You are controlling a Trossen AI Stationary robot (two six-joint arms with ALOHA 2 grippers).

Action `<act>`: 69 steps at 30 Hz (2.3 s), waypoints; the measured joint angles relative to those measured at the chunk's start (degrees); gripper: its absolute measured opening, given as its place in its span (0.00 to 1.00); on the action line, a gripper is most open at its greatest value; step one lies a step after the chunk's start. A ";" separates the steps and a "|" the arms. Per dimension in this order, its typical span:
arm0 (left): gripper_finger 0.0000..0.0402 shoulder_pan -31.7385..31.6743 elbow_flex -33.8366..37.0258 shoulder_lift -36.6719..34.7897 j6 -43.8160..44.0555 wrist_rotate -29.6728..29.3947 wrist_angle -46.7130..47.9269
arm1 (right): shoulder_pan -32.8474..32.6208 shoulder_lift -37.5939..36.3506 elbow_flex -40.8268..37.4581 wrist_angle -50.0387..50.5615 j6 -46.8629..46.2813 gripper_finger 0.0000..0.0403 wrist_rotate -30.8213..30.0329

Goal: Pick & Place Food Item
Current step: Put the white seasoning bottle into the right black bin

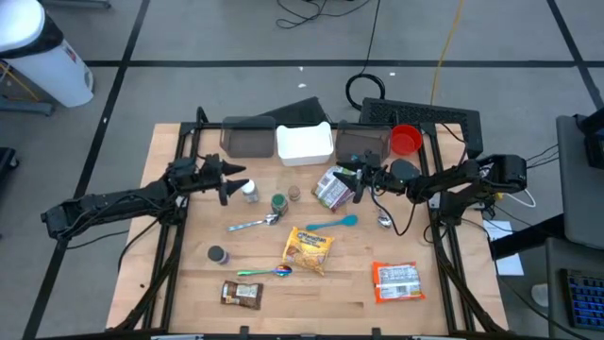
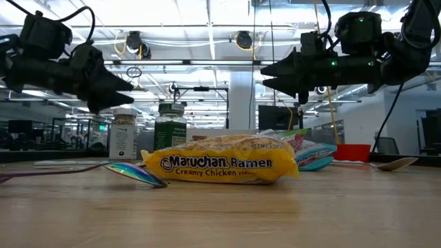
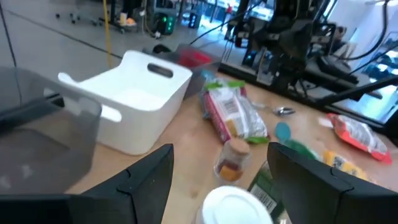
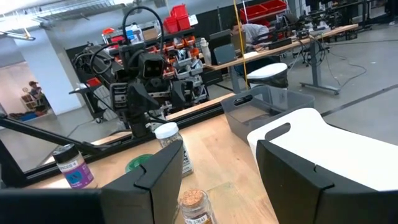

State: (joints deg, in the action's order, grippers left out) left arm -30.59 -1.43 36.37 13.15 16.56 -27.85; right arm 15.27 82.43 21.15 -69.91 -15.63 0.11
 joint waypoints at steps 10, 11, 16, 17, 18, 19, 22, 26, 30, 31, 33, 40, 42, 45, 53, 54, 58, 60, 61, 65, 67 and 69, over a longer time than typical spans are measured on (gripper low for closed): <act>0.67 -0.02 0.00 -0.01 -0.78 -4.16 -8.77 | 0.00 0.00 0.00 -0.04 0.31 0.49 -0.01; 0.67 0.00 0.00 -0.01 -0.76 -4.16 -9.38 | 0.00 0.00 0.00 -0.04 0.62 0.49 -0.02; 0.67 0.00 0.00 0.01 -0.69 -4.14 -9.90 | 0.00 0.00 0.00 -0.04 1.74 0.49 -0.04; 0.67 0.00 0.00 0.00 -0.63 -4.14 -9.76 | 0.00 0.00 0.00 -0.04 1.67 0.49 -0.04; 0.67 -0.02 0.00 0.01 -0.62 -4.14 -9.57 | 0.00 0.00 0.00 -0.04 1.52 0.49 -0.04; 0.67 0.00 0.00 0.01 -0.63 -4.11 -9.35 | 0.00 0.00 0.00 -0.04 1.43 0.49 -0.04; 0.67 -0.01 0.00 0.01 -0.63 -4.11 -9.19 | 0.00 0.00 0.00 -0.04 1.31 0.49 -0.04; 0.67 0.00 0.00 -0.01 -1.64 -4.09 -9.00 | 0.00 0.00 0.00 -0.04 0.16 0.49 -0.04; 0.67 0.00 0.02 0.01 -3.78 -4.21 -7.27 | 0.00 0.00 0.00 -0.07 -1.74 0.49 -0.03; 0.67 0.00 0.02 -0.01 -4.07 -4.49 -6.72 | 0.00 0.00 0.00 -0.07 -2.34 0.49 -0.04; 0.67 -0.02 0.02 -0.01 -4.11 -4.75 -5.21 | 0.00 0.00 0.00 -0.09 -3.35 0.49 -0.01; 0.78 0.00 0.04 0.01 -4.09 -5.48 -0.15 | 0.00 0.00 0.00 -0.09 -4.69 0.49 -0.01; 0.83 -0.02 0.04 -0.01 -5.16 -6.14 -0.27 | 0.00 0.00 0.00 -0.09 -4.69 0.49 -0.03; 0.89 -0.02 0.04 0.01 -8.61 -6.17 -0.17 | 0.00 0.00 0.00 -0.09 -4.44 0.49 -0.04; 0.94 -0.02 0.04 0.01 -9.02 -6.76 4.49 | 0.00 0.00 0.00 -0.09 -4.23 0.49 -0.28; 0.94 -0.02 0.04 -0.01 -8.23 -5.92 5.11 | 0.00 0.00 0.00 -0.09 -4.22 0.49 -0.28; 0.92 -0.01 0.04 0.01 -5.40 -1.88 5.59 | 0.00 0.00 0.00 -0.09 -4.18 0.49 -0.70; 0.91 0.11 0.04 -0.01 -5.05 -0.44 5.65 | 0.00 0.00 0.00 -0.07 -4.18 0.49 -2.84; 0.91 0.39 0.04 0.01 -5.04 -0.09 5.86 | 0.00 0.00 0.00 -0.07 -4.16 0.49 -3.45; 0.92 2.26 0.04 0.00 -5.68 -0.14 6.31 | 0.02 -0.02 0.00 -0.07 -4.19 0.49 -3.62; 0.92 3.37 0.04 0.01 -6.74 -0.77 6.70 | 0.00 0.00 0.00 -0.07 -4.23 0.49 -3.51; 0.93 4.46 0.04 0.01 -7.56 -2.92 6.86 | 0.00 -0.02 0.00 -0.07 -4.23 0.49 -3.51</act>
State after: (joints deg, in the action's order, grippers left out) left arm -26.13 -1.39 36.38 5.59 13.64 -20.99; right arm 15.27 82.41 21.15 -69.97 -19.86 -3.40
